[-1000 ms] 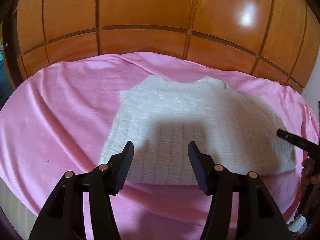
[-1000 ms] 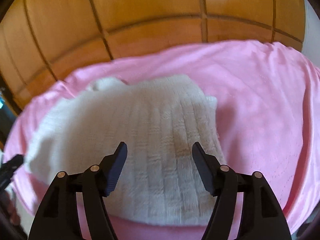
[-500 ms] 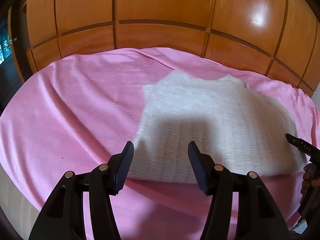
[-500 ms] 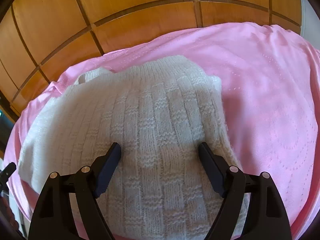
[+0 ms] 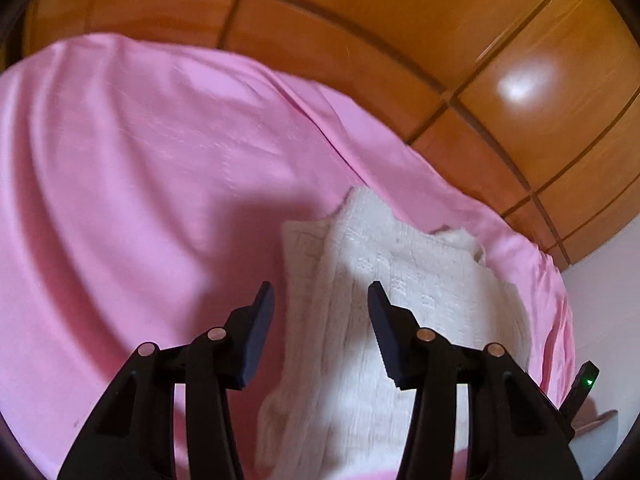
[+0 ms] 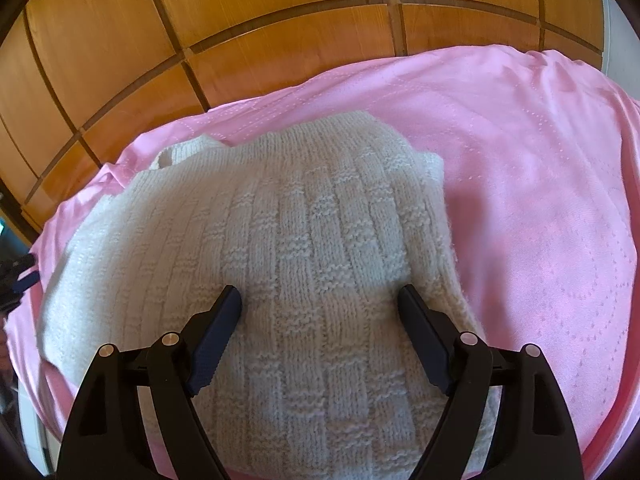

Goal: Fold small clothes
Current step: 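Press and smooth the folded sweater with both open grippers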

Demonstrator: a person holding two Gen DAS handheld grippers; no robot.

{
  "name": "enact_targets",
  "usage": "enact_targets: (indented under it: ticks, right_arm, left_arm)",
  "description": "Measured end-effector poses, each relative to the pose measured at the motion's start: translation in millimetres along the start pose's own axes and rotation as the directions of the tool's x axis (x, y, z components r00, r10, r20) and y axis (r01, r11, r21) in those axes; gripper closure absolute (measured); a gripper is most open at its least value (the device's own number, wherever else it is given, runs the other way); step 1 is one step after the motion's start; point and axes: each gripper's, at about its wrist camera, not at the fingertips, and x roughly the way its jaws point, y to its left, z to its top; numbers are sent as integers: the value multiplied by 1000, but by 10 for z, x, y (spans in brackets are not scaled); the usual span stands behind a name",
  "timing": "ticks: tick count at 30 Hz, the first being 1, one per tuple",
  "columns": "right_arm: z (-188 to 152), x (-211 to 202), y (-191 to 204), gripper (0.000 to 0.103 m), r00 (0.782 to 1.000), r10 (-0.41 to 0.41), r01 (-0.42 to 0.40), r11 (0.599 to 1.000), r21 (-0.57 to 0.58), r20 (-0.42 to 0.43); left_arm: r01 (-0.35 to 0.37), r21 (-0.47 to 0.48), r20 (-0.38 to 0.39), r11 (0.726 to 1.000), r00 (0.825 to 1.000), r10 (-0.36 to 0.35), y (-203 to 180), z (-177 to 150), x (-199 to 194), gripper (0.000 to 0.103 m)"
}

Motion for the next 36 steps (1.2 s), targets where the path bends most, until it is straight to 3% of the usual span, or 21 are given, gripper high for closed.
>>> enact_targets:
  ticks: [2, 4, 5, 7, 9, 11, 13, 17, 18, 26, 32, 36]
  right_arm:
    - [0, -2, 3, 22, 1000, 2, -2, 1000, -1, -1]
    - [2, -1, 18, 21, 1000, 0, 0, 1000, -5, -1]
    - [3, 0, 24, 21, 1000, -2, 2, 1000, -6, -2]
    - [12, -1, 43, 20, 1000, -9, 9, 1000, -4, -5]
    - [16, 23, 69, 18, 1000, -14, 14, 1000, -15, -8]
    - [15, 50, 98, 16, 1000, -23, 23, 999, -24, -4]
    - [10, 69, 131, 13, 1000, -29, 29, 999, -32, -1]
    - [1, 72, 131, 13, 1000, -28, 28, 999, -38, 5]
    - [5, 77, 134, 13, 1000, -28, 28, 999, -38, 4]
    - [7, 54, 133, 13, 1000, -25, 25, 999, -35, 3]
    - [112, -102, 66, 13, 999, 32, -32, 999, -30, -16]
    - [281, -344, -127, 13, 997, 66, -66, 998, 1, 42]
  left_arm:
    - [-19, -21, -42, 1000, 999, 18, 8, 22, 192, 56]
    - [-26, -3, -57, 1000, 998, 25, -43, 8, 307, 90]
    - [-54, 18, -34, 998, 998, 55, -93, -25, 299, 98]
    - [-73, 50, 57, 996, 996, 70, -208, -118, 151, 99]
    - [-138, 73, 92, 988, 987, 132, -245, -149, 108, 99]
    - [-229, 95, 77, 969, 972, 223, -232, -182, 260, 99]
    - [-274, 108, 25, 956, 962, 273, -183, -210, 469, 98]
    - [-355, 114, 77, 928, 934, 348, -350, -221, 363, 90]
    - [-362, 113, 90, 925, 931, 354, -388, -231, 299, 82]
    - [-346, 152, 223, 926, 925, 309, -688, -462, -315, 64]
    - [-332, 199, 250, 922, 927, 279, -897, -639, -514, 59]
    - [-327, 238, 252, 915, 930, 267, -1013, -728, -551, 56]
